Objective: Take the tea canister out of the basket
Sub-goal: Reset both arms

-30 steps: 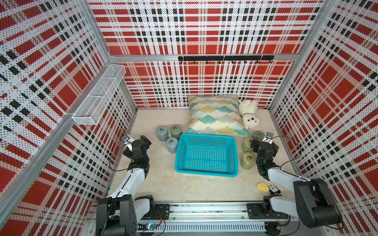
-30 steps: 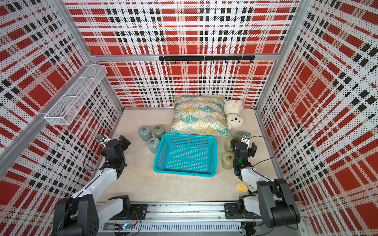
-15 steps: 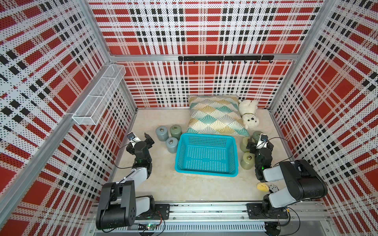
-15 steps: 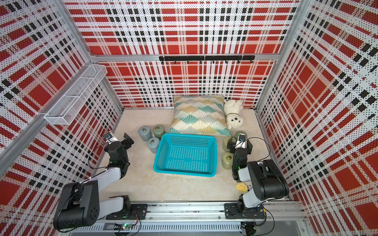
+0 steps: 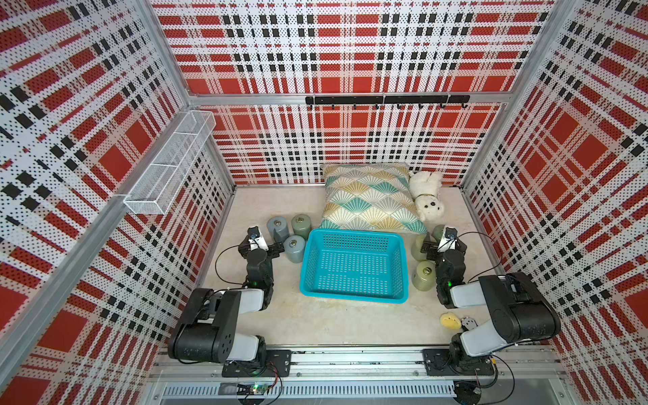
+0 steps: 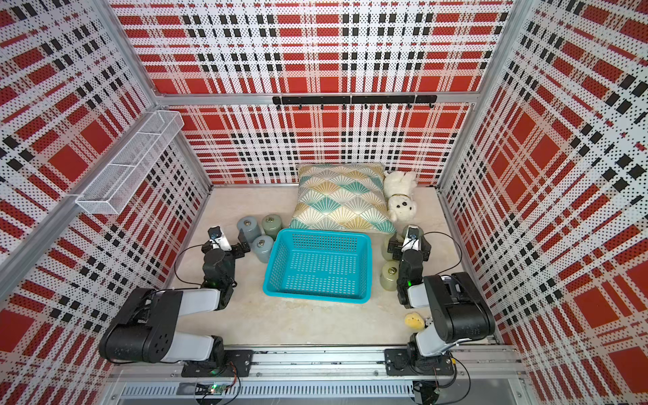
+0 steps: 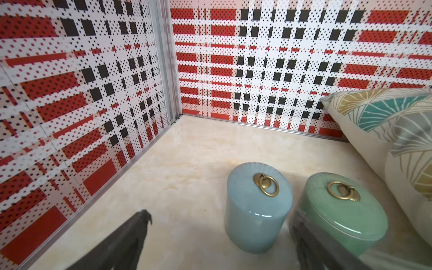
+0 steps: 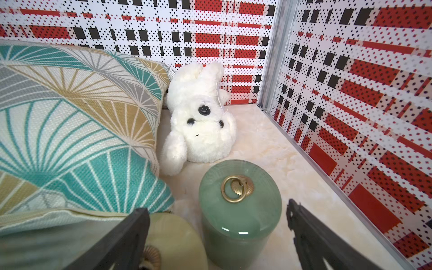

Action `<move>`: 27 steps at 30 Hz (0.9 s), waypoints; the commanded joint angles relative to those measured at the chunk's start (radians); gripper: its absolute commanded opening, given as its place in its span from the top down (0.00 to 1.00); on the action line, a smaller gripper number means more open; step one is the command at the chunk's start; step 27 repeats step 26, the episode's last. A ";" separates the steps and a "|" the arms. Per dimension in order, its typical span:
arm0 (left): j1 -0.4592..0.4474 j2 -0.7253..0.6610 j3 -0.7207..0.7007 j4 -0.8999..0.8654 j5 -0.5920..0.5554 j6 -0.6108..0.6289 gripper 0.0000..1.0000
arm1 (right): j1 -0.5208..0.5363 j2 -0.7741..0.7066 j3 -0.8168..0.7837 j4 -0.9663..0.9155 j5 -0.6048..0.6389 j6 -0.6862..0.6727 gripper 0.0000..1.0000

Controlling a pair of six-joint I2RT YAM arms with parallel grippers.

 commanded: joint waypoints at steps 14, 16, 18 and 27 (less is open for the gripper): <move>0.044 0.109 -0.023 0.200 0.097 0.004 0.01 | -0.013 0.007 0.016 -0.025 -0.001 0.006 0.00; 0.045 0.108 -0.023 0.200 0.098 0.004 0.01 | -0.013 0.007 0.015 -0.025 -0.003 0.007 0.00; 0.045 0.109 -0.023 0.200 0.097 0.004 0.01 | -0.013 0.007 0.015 -0.024 -0.002 0.006 0.00; 0.042 0.109 -0.023 0.200 0.091 0.008 0.01 | -0.012 0.007 0.016 -0.025 -0.002 0.005 0.00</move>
